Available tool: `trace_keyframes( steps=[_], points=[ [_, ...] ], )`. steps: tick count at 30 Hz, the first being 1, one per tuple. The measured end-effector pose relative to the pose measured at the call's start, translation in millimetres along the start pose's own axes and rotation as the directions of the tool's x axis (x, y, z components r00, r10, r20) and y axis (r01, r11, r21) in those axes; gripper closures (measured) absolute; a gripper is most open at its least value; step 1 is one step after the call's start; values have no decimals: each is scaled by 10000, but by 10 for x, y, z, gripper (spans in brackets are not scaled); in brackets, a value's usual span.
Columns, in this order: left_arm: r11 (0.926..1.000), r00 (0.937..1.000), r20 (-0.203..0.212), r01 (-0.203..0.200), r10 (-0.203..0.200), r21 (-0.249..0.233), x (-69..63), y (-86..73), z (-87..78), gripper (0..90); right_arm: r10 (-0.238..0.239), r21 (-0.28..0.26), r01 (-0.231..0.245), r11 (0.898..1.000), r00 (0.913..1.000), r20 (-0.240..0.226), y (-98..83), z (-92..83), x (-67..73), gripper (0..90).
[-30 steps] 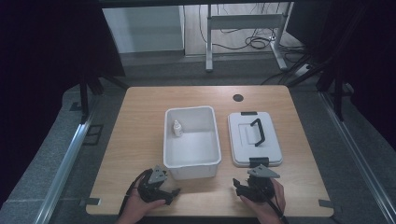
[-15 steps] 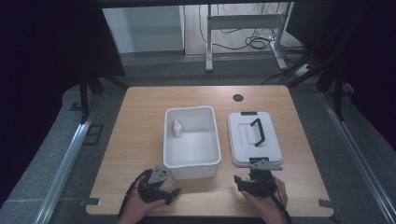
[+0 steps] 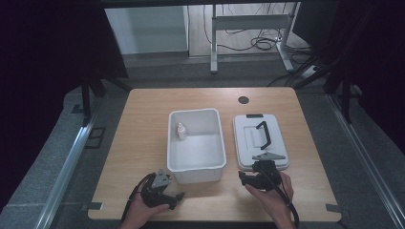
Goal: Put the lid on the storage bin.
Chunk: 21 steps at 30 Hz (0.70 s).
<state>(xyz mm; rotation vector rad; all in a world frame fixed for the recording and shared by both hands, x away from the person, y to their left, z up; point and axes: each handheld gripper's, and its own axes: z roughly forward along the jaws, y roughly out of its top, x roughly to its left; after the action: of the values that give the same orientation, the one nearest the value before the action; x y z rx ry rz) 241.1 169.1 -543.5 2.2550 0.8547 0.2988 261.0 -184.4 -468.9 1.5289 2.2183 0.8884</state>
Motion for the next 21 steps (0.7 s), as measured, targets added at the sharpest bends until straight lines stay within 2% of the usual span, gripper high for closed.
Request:
trace_keyframes(
  steps=[6, 10, 18, 21],
  points=[
    [10000, 10000, -12, -1, 1, 27, 0, -1, -4, 120, 133, 407, -128, 9991, 9998, -114, 189, -36, -24, 349],
    [10000, 10000, -12, 11, -11, 17, -2, -1, -3, 120, 192, 512, -184, 9985, 9997, -161, 286, -56, -49, 349],
    [10000, 10000, -14, 42, -42, -5, -3, -1, -2, 120, 607, 797, -569, 9952, 9971, -459, 513, -45, -143, 343],
    [10000, 10000, -18, 42, -42, -6, -3, -1, -2, 120, 703, 834, -667, 9943, 9967, -414, 574, -53, -184, 343]
  ],
)
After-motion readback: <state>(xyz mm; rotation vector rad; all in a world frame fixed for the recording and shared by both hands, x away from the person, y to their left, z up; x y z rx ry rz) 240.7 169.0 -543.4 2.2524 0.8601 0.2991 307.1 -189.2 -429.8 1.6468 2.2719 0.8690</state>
